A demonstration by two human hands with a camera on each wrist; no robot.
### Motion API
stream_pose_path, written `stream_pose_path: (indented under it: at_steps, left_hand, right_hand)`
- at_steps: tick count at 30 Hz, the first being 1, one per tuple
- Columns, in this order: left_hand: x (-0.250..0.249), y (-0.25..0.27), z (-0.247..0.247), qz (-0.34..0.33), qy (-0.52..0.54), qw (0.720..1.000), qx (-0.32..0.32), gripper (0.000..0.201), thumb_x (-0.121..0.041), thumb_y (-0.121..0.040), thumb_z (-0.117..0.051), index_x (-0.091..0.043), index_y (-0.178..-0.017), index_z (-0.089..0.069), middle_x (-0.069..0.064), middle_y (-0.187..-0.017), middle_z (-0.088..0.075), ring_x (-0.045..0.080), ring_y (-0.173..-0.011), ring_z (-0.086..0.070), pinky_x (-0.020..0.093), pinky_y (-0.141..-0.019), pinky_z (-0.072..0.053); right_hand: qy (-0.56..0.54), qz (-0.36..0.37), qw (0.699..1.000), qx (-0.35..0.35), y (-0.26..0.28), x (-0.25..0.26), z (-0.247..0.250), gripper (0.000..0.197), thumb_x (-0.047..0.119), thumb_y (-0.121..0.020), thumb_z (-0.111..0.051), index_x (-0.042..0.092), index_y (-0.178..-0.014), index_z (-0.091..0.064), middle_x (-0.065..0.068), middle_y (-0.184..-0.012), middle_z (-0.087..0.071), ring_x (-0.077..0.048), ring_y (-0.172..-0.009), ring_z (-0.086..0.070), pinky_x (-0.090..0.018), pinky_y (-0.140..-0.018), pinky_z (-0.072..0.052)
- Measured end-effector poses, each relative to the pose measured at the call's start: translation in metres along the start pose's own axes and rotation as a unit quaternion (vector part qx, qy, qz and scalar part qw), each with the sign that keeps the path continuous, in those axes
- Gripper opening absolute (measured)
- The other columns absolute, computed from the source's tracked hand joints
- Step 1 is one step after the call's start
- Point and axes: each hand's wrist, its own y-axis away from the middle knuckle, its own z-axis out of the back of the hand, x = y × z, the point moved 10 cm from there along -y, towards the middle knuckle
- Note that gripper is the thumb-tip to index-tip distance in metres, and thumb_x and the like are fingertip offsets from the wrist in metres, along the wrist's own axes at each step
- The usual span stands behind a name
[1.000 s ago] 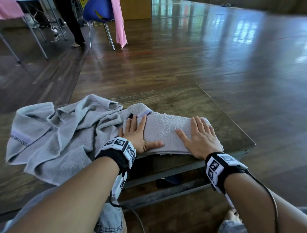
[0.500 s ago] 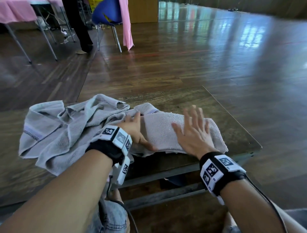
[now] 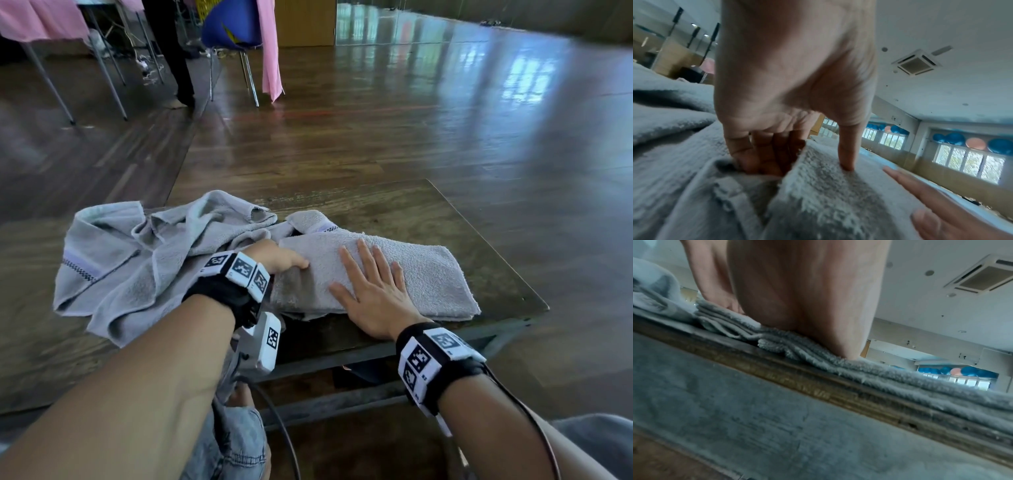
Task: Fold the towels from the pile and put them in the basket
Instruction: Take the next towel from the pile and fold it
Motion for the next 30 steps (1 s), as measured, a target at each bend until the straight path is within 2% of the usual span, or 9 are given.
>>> stream_pose_path:
  at_steps: [3, 8, 12, 15, 19, 23, 25, 27, 30]
  left_hand:
    - [-0.002, 0.002, 0.006, -0.012, 0.059, 0.998, -0.025, 0.091, -0.047, -0.071, -0.082, -0.007, -0.144, -0.044, 0.010, -0.140, -0.054, 0.029, -0.123, -0.055, 0.041, -0.103, -0.047]
    - [-0.015, 0.009, 0.014, -0.057, 0.091, 0.993, -0.050, 0.044, -0.036, -0.072, -0.082, -0.006, -0.101, -0.067, 0.009, -0.092, -0.072, 0.024, -0.079, -0.066, 0.033, -0.073, -0.053]
    - [-0.031, 0.022, 0.010, -0.089, -0.044, 0.995, -0.026, 0.027, -0.034, -0.078, -0.075, -0.011, -0.089, -0.067, 0.006, -0.086, -0.071, 0.021, -0.079, -0.066, 0.033, -0.075, -0.054]
    - [-0.051, 0.029, 0.019, -0.141, -0.050, 0.986, -0.070, 0.019, -0.021, -0.082, -0.062, -0.012, -0.068, -0.052, 0.004, -0.073, -0.060, 0.021, -0.068, -0.057, 0.027, -0.057, -0.041]
    - [-0.091, 0.049, 0.030, -0.229, 0.077, 0.965, -0.103, 0.041, -0.031, -0.089, -0.060, -0.018, -0.057, -0.037, 0.000, -0.056, -0.041, 0.012, -0.046, -0.041, 0.026, -0.047, -0.028]
    - [-0.142, 0.082, 0.004, -0.325, 0.180, 0.928, -0.025, 0.030, -0.041, -0.092, -0.062, -0.015, -0.076, -0.060, 0.000, -0.069, -0.062, 0.000, -0.052, -0.055, 0.015, -0.053, -0.047]
    - [-0.162, 0.098, -0.025, -0.338, 0.231, 0.909, 0.073, 0.025, -0.034, -0.095, -0.061, -0.011, -0.103, -0.066, 0.010, -0.096, -0.072, 0.014, -0.077, -0.067, 0.036, -0.079, -0.058]
    - [-0.176, 0.112, -0.047, -0.352, 0.262, 0.889, 0.131, 0.023, -0.024, -0.098, -0.058, -0.007, -0.112, -0.066, 0.017, -0.108, -0.072, 0.022, -0.086, -0.067, 0.044, -0.087, -0.056]
    - [-0.191, 0.121, -0.050, -0.418, 0.175, 0.891, 0.035, 0.016, -0.018, -0.097, -0.056, -0.011, -0.102, -0.070, 0.011, -0.096, -0.073, 0.021, -0.083, -0.066, 0.037, -0.081, -0.054]
  right_hand:
    - [-0.001, 0.002, 1.000, 0.007, 0.000, 0.001, -0.001, 0.073, 0.069, -0.098, -0.019, 0.041, -0.158, 0.012, 0.009, -0.165, 0.028, -0.014, -0.150, 0.030, -0.048, -0.122, 0.015]
    - [-0.003, 0.007, 1.000, 0.011, 0.000, 0.000, -0.002, 0.073, 0.069, -0.099, -0.019, 0.041, -0.158, 0.014, 0.009, -0.164, 0.030, -0.014, -0.149, 0.032, -0.047, -0.122, 0.017]
    - [-0.006, 0.007, 1.000, 0.000, -0.003, 0.002, -0.001, 0.073, 0.067, -0.099, -0.021, 0.040, -0.159, 0.012, 0.008, -0.165, 0.027, -0.015, -0.150, 0.029, -0.047, -0.122, 0.017]
    - [-0.019, 0.001, 1.000, -0.002, -0.002, 0.003, 0.001, 0.070, 0.056, -0.102, -0.030, 0.038, -0.160, 0.004, 0.006, -0.168, 0.020, -0.018, -0.153, 0.022, -0.049, -0.123, 0.013]
    - [-0.158, 0.020, 0.986, -0.047, 0.002, 0.005, 0.038, 0.042, 0.040, -0.106, -0.033, 0.028, -0.144, -0.045, -0.006, -0.157, -0.038, -0.023, -0.145, -0.032, -0.051, -0.120, -0.023]
    - [-0.521, -0.051, 0.849, -0.077, 0.019, -0.033, 0.079, 0.076, 0.084, -0.084, -0.026, 0.027, -0.108, -0.071, 0.000, -0.109, -0.075, -0.019, -0.099, -0.071, -0.038, -0.083, -0.054]
    - [-0.629, -0.089, 0.770, -0.055, 0.028, -0.058, 0.084, 0.079, 0.085, -0.076, -0.044, 0.021, -0.110, -0.075, -0.008, -0.107, -0.077, -0.029, -0.094, -0.075, -0.047, -0.076, -0.061]
    - [-0.657, -0.123, 0.742, -0.060, 0.036, -0.083, 0.083, 0.056, 0.059, -0.085, -0.066, 0.011, -0.113, -0.073, -0.015, -0.106, -0.077, -0.032, -0.089, -0.076, -0.046, -0.069, -0.061]
    - [-0.640, -0.199, 0.735, -0.103, 0.045, -0.127, 0.072, 0.025, 0.005, -0.094, -0.065, -0.002, -0.118, -0.063, -0.021, -0.100, -0.075, -0.027, -0.076, -0.076, -0.037, -0.059, -0.060]
